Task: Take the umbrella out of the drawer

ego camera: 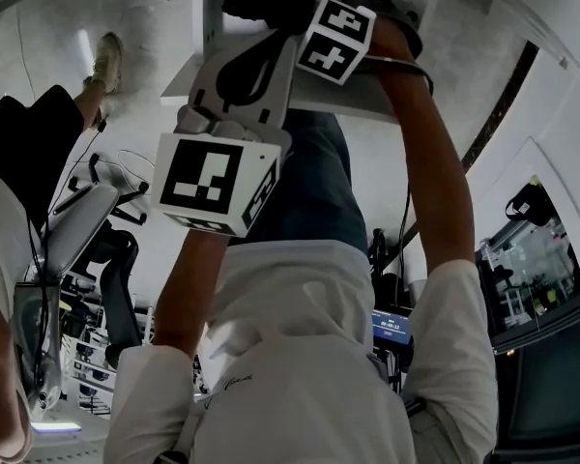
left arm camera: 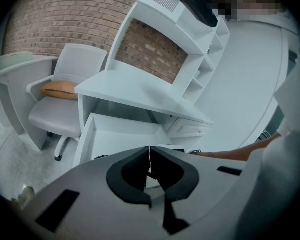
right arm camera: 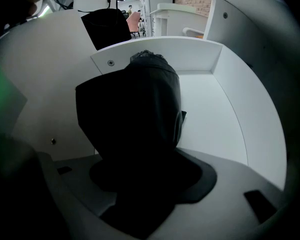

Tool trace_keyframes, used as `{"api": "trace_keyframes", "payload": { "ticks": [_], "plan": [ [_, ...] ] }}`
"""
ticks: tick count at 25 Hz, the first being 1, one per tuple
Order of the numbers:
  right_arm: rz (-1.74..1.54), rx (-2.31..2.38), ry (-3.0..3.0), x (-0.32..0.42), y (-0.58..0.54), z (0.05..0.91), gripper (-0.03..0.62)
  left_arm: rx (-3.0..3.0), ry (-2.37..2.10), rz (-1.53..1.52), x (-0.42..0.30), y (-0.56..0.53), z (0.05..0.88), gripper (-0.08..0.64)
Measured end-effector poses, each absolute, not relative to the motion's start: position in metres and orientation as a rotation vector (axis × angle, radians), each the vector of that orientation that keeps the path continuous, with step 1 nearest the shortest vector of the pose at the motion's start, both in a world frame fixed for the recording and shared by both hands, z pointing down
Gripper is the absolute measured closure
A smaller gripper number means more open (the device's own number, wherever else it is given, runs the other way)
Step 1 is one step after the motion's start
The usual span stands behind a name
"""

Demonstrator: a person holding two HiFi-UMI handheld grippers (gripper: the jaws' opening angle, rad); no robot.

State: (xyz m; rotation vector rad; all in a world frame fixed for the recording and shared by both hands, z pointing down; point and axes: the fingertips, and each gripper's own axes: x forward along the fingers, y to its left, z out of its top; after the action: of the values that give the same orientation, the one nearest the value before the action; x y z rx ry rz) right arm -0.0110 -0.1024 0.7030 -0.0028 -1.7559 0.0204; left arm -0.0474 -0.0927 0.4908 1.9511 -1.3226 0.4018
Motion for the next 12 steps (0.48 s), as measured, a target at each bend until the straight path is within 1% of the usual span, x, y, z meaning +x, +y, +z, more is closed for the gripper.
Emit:
{"api": "trace_keyframes", "payload": {
  "ticks": [12],
  "plan": [
    [0.077, 0.012, -1.778, -0.0078, -0.1000, 0.6992, 0.347, 1.924, -1.337, 0.383, -0.0450, -0.0858, 0.4856, 0.543]
  ]
}}
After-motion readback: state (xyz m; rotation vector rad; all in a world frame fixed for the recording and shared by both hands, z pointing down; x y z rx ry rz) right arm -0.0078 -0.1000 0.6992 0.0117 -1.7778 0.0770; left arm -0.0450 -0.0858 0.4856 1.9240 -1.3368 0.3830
